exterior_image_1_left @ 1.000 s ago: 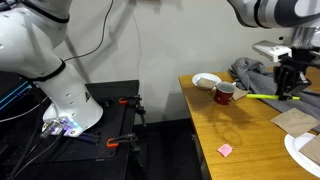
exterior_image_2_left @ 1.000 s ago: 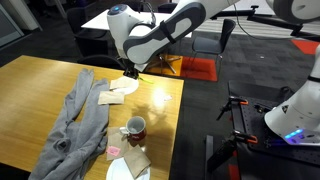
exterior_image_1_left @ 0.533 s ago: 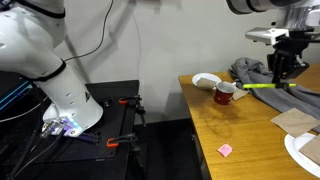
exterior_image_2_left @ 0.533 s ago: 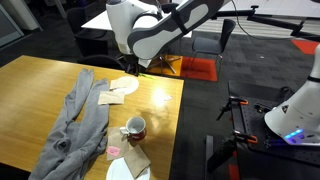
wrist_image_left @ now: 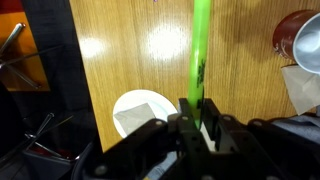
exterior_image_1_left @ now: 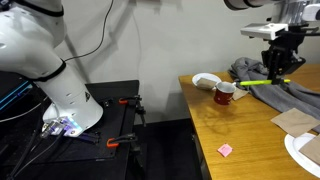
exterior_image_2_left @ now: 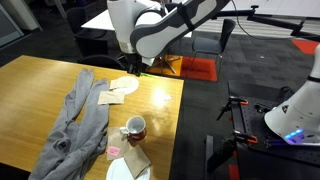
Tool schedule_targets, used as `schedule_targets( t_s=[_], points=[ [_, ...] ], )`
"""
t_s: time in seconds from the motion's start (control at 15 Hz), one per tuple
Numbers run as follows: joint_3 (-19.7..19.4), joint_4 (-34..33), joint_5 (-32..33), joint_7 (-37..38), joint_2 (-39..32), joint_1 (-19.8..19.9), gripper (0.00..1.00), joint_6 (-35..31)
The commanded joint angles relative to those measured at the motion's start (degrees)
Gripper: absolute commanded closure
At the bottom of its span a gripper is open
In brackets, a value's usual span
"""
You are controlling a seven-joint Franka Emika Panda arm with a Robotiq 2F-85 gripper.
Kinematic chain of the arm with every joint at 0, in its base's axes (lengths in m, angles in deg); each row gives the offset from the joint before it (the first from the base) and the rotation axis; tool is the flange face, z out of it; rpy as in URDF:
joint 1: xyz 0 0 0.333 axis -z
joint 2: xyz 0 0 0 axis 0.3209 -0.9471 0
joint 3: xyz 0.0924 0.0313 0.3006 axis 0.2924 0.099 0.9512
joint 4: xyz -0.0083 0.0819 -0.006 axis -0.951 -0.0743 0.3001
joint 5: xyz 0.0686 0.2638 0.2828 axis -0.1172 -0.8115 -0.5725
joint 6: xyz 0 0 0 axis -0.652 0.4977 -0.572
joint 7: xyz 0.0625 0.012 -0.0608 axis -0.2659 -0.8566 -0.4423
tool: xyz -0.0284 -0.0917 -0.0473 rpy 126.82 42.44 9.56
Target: Pick the pen and put it in the cup
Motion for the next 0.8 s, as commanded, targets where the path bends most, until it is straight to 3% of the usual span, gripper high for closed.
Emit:
schedule_targets(
  t_s=[0.0,0.13,0.2,0.4,0.47,0.73],
  points=[
    [0.5,-0.1,0.3,0.2,0.0,0.5,0.81,0.2],
    [0.5,-0.1,0.3,0.2,0.0,0.5,0.81,0.2],
    [0.3,-0.7,0.5,1.0,-0.4,0.2,0.95,0.5],
    [-1.7,-0.9,2.8,7.8,-1.1,-1.7,0.95,-0.5],
    [0.1,-0.3,1.1,3.7,-0.6,0.1,0.81,0.1],
    [-0.6,-0.4,1.8,6.0,-1.0,-0.6,0.81,0.0]
  ],
)
